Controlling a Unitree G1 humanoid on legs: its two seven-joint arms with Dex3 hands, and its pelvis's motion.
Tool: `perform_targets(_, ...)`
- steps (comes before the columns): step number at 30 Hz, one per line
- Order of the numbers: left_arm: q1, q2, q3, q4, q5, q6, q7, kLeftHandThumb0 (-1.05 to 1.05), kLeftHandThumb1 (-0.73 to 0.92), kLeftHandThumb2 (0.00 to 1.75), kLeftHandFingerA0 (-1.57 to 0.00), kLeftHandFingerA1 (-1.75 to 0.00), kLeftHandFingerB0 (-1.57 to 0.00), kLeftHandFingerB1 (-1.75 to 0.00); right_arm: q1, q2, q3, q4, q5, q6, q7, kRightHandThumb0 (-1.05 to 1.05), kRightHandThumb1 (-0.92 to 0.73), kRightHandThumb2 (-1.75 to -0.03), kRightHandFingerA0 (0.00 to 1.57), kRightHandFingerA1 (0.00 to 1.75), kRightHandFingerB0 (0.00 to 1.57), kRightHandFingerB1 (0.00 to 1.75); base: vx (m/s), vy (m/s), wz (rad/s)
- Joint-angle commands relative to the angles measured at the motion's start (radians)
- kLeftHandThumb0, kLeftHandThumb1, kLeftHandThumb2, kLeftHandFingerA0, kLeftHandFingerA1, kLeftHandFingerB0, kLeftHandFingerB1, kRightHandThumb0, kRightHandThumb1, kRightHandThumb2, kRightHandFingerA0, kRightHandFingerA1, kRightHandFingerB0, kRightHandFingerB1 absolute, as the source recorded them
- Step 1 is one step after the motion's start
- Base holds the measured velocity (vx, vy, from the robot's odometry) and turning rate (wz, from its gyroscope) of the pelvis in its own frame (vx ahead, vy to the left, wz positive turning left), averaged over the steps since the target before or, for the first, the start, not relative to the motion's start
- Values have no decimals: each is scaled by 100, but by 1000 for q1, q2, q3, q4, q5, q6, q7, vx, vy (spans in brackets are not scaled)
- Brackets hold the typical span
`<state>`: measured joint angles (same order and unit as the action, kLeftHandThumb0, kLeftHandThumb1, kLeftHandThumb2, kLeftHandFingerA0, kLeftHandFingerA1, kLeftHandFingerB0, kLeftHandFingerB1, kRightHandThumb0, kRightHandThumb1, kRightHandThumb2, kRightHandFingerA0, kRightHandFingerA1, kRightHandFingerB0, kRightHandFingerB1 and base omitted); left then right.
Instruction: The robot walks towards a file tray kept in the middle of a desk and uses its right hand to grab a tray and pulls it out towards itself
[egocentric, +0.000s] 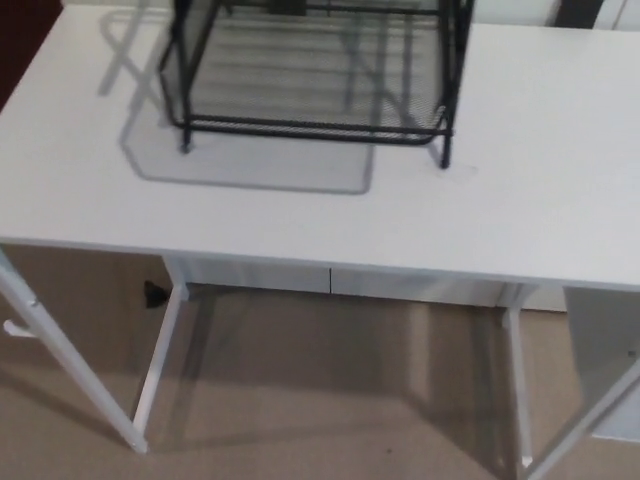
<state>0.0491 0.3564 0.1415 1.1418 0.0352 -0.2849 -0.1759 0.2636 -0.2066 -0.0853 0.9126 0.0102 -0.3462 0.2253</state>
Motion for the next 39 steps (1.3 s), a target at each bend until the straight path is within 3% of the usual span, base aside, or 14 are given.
perform_targets(1, 6, 4, 0, 4, -6, -14, -9, -50, 46, 71, -36, -74, -27, -57, 5, -17, -4, -4, -3, -11, -1, -52, -64, -59, 44, 54, 26, 34, 214, -315, -39)
perform_targets(11, 45, 5, 9, 9, -14, -19, -17, -47, 46, 72, -37, -73, -28, -57, 39, -13, 13, -9, -12, -16, 0, -49, -67, -60, 45, 58, 28, 39, 159, -57, 5)
perform_targets(18, 52, 5, 5, -7, -13, -18, -17, -51, 46, 70, -40, -75, -29, -58, 40, -19, 25, -6, -18, -25, -5, -50, -66, -60, 45, 56, 29, 38, 114, 198, -6)
perform_targets(20, 50, 3, 7, -11, -17, -8, -18, -49, 44, 71, -40, -73, -28, -58, 36, -21, 29, 3, -22, -26, -8, -51, -66, -60, 45, 55, 30, 38, 84, 233, 2)
perform_targets(21, 51, 4, 7, -7, -15, -11, -17, -50, 36, 89, -45, -72, -27, -60, 37, -22, 31, 3, -24, -27, -9, -51, -66, -60, 44, 55, 30, 38, 105, 149, 1)
perform_targets(31, 85, 16, -7, 0, 2, -43, -15, -52, 36, 90, -48, -73, -28, -61, 64, -23, 47, 5, -37, -28, -7, -50, -66, -60, 43, 54, 29, 38, 20, 1, 0)
perform_targets(32, 86, 16, -4, -1, -5, -43, -25, -53, 36, 90, -47, -74, -27, -62, 65, -22, 49, 3, -40, -26, -13, -55, -54, -87, 42, 62, 26, 51, 36, -115, 0)
perform_targets(33, 86, 16, -1, 3, -9, -44, -29, -55, 35, 89, -48, -74, -27, -62, 64, -23, 53, 4, -46, -26, -15, -49, -66, -60, 43, 54, 29, 39, 48, -136, -14)
perform_targets(36, 92, 16, -2, -3, -10, -45, -32, -54, 34, 90, -50, -76, -29, -63, 84, -23, 68, -27, -76, -27, -61, -52, -66, -60, 53, 60, 31, 35, 38, 157, -8)
perform_targets(37, 92, 15, -1, -3, -11, -42, -29, -53, 34, 89, -51, -76, -29, -63, 92, -23, 70, -43, -77, -19, -63, -57, -54, -87, 48, 65, 26, 47, 27, 179, -3)
perform_targets(38, 93, 14, -2, -5, -9, -40, -25, -53, 35, 90, -51, -75, -28, -62, 103, -21, 72, -65, -77, -8, -64, -51, -66, -60, 52, 60, 32, 33, 0, 0, 0)
perform_targets(39, 95, 14, -5, -8, -6, -43, -24, -53, 35, 90, -51, -75, -28, -62, 105, -21, 72, -68, -74, -6, -63, -51, -66, -60, 52, 60, 32, 33, 0, 0, 0)
